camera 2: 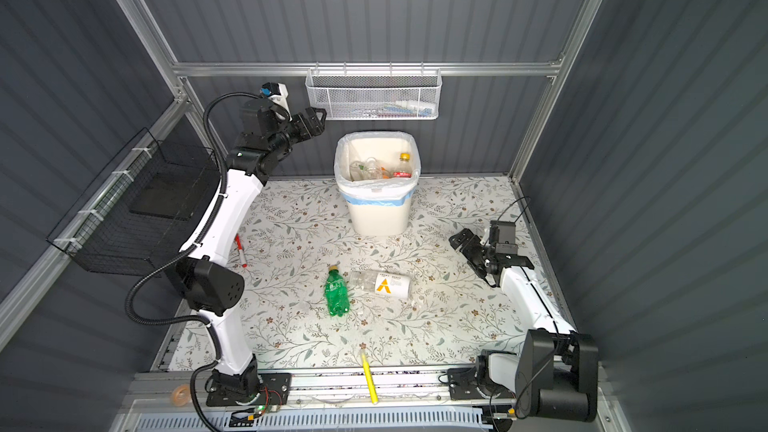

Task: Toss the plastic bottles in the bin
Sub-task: 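Lift the red-labelled bottle over the bin with the left gripper and drop it, then grasp the clear white-labelled bottle with the right gripper while the left withdraws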

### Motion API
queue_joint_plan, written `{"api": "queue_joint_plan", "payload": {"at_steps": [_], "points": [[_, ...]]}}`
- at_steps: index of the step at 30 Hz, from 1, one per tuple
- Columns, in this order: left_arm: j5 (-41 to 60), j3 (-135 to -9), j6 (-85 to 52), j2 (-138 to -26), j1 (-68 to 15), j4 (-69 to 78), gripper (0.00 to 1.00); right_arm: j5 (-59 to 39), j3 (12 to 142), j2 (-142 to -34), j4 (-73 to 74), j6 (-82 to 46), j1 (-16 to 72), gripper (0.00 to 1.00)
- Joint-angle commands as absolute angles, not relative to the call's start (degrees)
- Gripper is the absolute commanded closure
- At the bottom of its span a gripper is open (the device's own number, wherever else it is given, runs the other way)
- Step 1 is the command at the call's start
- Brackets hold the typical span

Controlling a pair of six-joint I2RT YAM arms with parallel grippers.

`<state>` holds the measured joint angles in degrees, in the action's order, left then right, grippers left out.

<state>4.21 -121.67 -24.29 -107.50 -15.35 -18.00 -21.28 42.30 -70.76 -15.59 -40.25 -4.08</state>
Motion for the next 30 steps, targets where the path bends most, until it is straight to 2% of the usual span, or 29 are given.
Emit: {"api": "queue_joint_plan", "payload": {"at_steps": [1,10,14,18,22,30], "points": [[3.86,-113.92,-22.42,-98.43,-13.86,-15.11,0.00,-21.21,45.79,-72.15,-19.15,-33.97,-0.98,0.01],[6.84,-75.98,-26.55,-83.93,-6.47,-13.11,0.01,-21.27,55.54,-76.30,-31.11,-11.31,15.66,0.02],[7.19,-63.33,-28.73,-77.74,-3.72,-10.81,0.01,-21.44,58.65,-79.65,-34.16,-4.26,22.60,0.02],[8.75,-57.80,-28.32,-76.03,-3.03,-12.64,0.01,-19.99,62.49,-83.99,-39.14,4.05,30.07,0.03],[9.29,-53.80,-28.55,-74.76,-2.81,-11.96,0.01,-12.73,65.96,-90.32,-43.15,9.62,36.49,0.03],[12.48,-50.04,-29.73,-74.83,-2.72,-10.94,0.01,-5.27,70.37,-100.43,-41.07,11.97,41.72,0.03]]}}
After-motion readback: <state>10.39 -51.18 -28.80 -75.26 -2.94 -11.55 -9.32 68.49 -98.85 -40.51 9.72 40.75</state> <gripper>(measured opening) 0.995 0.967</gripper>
